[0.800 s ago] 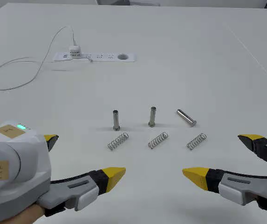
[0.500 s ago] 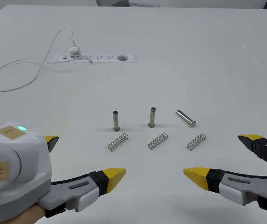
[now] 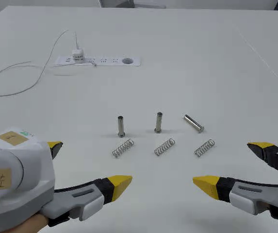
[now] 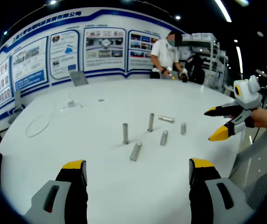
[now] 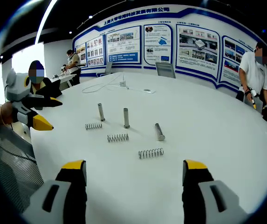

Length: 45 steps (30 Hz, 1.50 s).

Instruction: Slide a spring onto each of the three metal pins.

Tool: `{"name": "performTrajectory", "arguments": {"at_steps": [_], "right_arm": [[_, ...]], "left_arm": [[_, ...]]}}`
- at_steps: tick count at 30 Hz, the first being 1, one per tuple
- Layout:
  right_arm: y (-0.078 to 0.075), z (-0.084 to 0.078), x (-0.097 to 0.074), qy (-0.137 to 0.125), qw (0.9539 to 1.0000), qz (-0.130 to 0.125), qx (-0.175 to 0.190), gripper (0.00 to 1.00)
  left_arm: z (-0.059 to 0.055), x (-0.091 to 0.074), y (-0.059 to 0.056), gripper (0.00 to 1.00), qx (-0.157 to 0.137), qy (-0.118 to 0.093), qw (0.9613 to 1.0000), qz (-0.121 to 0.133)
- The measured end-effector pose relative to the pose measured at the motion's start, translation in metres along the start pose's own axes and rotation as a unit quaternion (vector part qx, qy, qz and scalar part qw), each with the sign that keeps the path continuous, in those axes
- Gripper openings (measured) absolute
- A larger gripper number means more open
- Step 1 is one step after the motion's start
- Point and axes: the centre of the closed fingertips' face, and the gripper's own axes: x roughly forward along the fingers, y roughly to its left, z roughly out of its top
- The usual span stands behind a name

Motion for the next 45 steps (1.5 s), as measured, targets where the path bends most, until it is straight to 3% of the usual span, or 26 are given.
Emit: {"name": "performTrajectory", "arguments": {"at_steps": [6, 14, 28, 36, 45], "right_arm": [[0.0, -0.003, -0.001, 0.01, 0.9997, -0.006, -0.019, 0.85], [0.001, -0.002, -0.004, 0.014, 0.9998, 0.001, -0.013, 0.81], [-0.015, 0.016, -0.005, 0.039, 0.999, 0.011, -0.02, 0.6], [-0.03, 0.033, 0.007, 0.046, 0.9986, 0.021, -0.019, 0.46], [-0.043, 0.042, 0.025, 0.053, 0.9981, 0.028, -0.013, 0.41]], "left_arm": [[0.0, 0.0, 0.0, 0.93, 0.0, 0.0, 1.0, 0.0], [0.0, 0.0, -0.001, 0.93, 0.001, -0.001, 1.0, -0.002], [0.002, 0.0, -0.009, 0.92, 0.016, 0.001, 0.9998, -0.012], [0.001, -0.001, -0.01, 0.9, 0.018, 0.006, 0.9997, -0.014], [0.001, -0.001, -0.006, 0.89, 0.006, 0.009, 0.9998, -0.014]]}}
